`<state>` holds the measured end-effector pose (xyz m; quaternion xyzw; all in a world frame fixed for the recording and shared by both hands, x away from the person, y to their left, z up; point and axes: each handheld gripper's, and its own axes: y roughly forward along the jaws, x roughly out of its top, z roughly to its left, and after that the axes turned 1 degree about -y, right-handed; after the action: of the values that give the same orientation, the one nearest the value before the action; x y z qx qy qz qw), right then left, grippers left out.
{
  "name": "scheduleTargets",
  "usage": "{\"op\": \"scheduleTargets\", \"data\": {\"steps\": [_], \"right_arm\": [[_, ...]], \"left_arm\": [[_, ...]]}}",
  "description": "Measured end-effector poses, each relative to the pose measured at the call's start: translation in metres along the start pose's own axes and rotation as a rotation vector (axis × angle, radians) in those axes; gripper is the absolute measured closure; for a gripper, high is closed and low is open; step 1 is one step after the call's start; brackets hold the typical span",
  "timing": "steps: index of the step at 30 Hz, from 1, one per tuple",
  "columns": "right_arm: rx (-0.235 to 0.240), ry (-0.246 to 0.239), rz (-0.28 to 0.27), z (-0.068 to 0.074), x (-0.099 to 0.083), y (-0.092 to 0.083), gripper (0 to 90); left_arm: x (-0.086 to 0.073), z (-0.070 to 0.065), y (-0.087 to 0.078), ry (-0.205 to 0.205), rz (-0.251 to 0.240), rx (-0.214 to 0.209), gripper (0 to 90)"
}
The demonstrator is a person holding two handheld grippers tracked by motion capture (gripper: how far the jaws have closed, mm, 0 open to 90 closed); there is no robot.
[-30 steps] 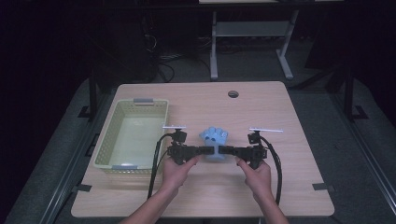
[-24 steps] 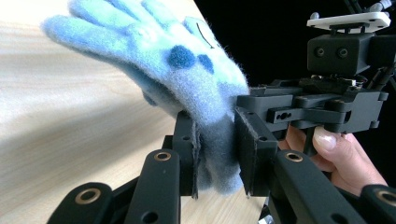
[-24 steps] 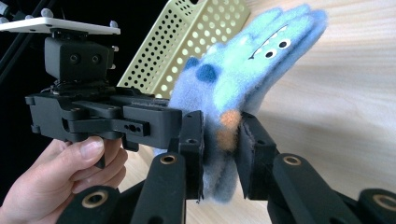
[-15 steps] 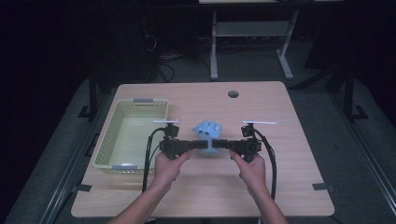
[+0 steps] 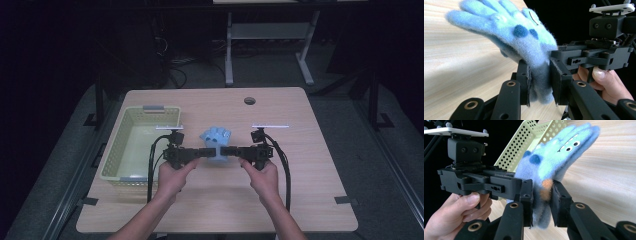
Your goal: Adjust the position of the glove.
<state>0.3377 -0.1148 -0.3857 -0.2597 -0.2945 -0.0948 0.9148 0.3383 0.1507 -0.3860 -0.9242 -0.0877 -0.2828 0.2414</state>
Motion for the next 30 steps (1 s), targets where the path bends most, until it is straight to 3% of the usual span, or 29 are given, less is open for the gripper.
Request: {"op": "scheduleTargets", "data": {"steps": [18, 30], "right_arm": [[-0.002, -0.005, 0.011, 0.004, 0.010, 0.006, 73.5], [0.001, -0.027, 0.033, 0.014, 0.017, 0.020, 73.5]], "left_arm": [[0.009, 0.003, -0.006, 0.012, 0.010, 0.003, 70.7], [0.010, 0.010, -0.021, 0.006, -0.013, 0.012, 70.7]]}}
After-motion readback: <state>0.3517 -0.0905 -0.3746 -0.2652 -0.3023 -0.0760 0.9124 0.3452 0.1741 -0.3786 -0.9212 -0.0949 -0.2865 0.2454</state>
